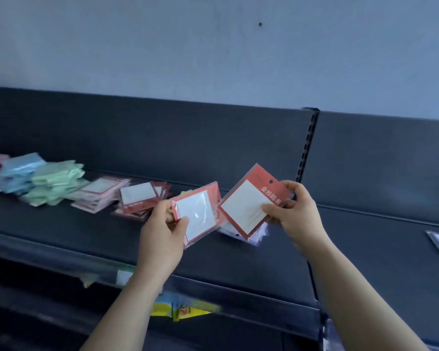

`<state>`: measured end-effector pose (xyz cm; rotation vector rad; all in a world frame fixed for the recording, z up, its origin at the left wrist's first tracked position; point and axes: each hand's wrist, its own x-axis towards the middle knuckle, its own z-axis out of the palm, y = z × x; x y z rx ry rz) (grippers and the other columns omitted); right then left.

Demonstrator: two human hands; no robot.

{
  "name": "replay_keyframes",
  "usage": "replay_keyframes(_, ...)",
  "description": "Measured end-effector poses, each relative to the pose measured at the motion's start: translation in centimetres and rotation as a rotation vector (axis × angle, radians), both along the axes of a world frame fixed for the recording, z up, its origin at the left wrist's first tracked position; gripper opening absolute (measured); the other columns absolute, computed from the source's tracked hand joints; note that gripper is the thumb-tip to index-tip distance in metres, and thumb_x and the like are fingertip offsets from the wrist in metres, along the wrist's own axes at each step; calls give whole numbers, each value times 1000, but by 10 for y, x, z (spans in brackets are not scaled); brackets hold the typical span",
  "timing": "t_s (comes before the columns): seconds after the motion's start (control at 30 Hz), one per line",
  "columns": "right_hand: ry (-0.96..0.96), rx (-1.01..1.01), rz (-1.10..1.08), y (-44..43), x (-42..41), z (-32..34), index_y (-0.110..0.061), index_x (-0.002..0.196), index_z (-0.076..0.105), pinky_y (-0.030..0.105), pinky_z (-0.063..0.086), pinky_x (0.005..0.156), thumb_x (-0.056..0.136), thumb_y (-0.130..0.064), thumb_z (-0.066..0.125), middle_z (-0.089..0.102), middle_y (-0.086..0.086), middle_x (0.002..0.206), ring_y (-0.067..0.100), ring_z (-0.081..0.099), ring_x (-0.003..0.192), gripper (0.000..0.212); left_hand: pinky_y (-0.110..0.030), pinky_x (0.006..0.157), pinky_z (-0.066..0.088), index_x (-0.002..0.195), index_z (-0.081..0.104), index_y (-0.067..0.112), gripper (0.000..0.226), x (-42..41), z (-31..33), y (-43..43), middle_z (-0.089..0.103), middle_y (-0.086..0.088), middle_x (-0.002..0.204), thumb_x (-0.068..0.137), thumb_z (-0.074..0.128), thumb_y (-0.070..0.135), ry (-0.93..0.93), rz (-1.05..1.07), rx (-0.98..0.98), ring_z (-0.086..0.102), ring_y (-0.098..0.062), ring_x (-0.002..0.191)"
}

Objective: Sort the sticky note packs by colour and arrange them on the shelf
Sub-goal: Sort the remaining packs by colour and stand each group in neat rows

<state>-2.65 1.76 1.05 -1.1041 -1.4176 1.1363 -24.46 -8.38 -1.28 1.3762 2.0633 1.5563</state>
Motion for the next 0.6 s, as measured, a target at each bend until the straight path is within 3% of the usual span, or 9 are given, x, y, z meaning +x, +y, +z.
replay_keyframes(0.1, 22, -24, 7, -3, -43, -2, -27, 107, 53, 40, 59, 77, 77, 2, 74, 70, 5, 100, 25, 71, 87, 47, -10, 57, 36, 105, 52, 22, 19, -44, 1, -10, 62, 14, 87, 91, 63, 14, 6, 48, -14, 58, -3, 78)
replay_keyframes(0.37, -6, -52, 68, 8, -122, -2, -30, 101, 52, 47, 59, 78, 78, 0, 74, 72, 4, 96, 25, 71, 84, 44, -14, 56, 37, 104, 49, 17, 16, -125, 14, 0, 56, 14, 84, 93, 60, 14, -15, 158, -24, 53, 0, 74)
replay_keyframes(0.47, -17, -45, 94, 21, -140, 2, -26, 103, 50, 43, 60, 76, 79, 2, 73, 71, 5, 97, 24, 71, 83, 44, -23, 61, 42, 109, 52, 13, 18, -145, 14, 15, 61, 7, 91, 93, 60, 14, -28, 189, -39, 59, -13, 85)
replay_keyframes(0.6, -19, -41, 116, 38, -156, 6, -20, 111, 50, 35, 60, 68, 79, 2, 73, 71, 7, 98, 24, 71, 85, 45, -28, 67, 42, 110, 54, 10, 19, -161, 16, 30, 60, 6, 92, 92, 60, 14, -39, 238, -45, 58, -16, 86)
